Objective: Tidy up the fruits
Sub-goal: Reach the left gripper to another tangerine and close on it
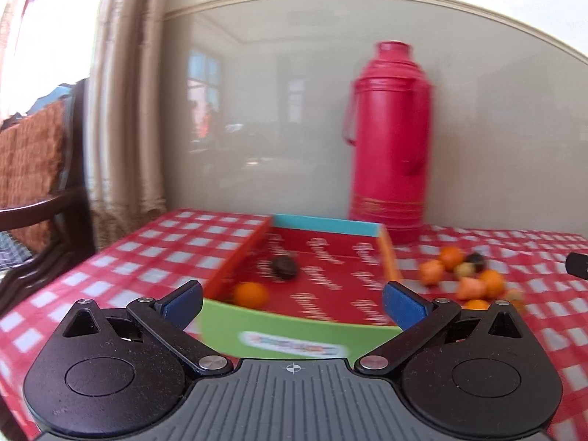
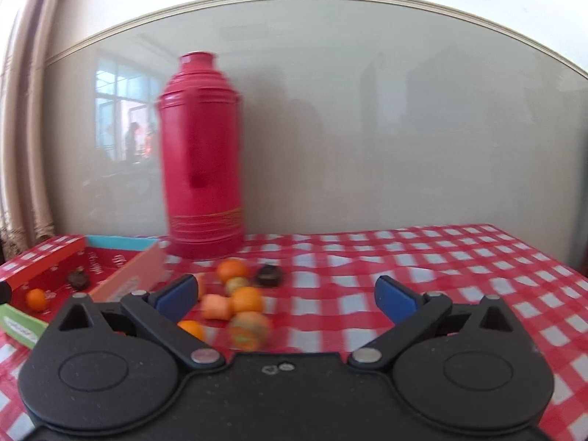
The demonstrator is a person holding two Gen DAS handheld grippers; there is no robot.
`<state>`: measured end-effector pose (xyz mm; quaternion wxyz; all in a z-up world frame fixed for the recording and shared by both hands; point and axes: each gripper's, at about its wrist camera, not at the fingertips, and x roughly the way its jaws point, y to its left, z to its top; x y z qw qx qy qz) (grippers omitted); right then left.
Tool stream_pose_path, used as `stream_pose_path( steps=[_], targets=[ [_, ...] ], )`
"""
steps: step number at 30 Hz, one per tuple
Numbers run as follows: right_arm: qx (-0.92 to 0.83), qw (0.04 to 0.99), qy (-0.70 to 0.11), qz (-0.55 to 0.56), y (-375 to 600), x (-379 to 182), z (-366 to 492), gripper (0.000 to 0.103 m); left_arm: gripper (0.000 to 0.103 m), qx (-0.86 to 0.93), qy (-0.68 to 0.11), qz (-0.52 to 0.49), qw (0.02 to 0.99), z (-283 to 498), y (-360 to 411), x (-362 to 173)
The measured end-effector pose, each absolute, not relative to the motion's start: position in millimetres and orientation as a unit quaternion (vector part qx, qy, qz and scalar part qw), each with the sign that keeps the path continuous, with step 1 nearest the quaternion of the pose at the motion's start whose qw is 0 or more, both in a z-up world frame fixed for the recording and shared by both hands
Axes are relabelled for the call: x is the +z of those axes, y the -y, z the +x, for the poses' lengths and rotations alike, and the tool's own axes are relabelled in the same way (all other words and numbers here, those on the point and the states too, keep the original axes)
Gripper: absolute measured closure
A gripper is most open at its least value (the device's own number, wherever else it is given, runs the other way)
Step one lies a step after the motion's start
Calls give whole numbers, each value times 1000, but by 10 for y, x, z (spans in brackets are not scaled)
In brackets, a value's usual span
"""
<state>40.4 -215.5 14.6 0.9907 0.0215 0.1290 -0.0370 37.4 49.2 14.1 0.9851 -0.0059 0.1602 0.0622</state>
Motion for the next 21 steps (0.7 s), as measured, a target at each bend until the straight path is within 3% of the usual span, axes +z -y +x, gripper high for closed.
stream_pose_path(
  steps=[11, 19, 21],
  targets=[
    [-101, 984, -142, 47, 2865, 91, 222, 6, 0, -58, -185, 30, 981, 579, 587, 43],
    [-155, 973, -160, 64, 3329, -13, 206, 6, 0, -56, -221, 45, 973, 917, 959, -123],
    [-161, 971, -164, 67, 3393, -36, 213, 6, 8, -48, -228, 37, 972, 997, 966, -159]
  ],
)
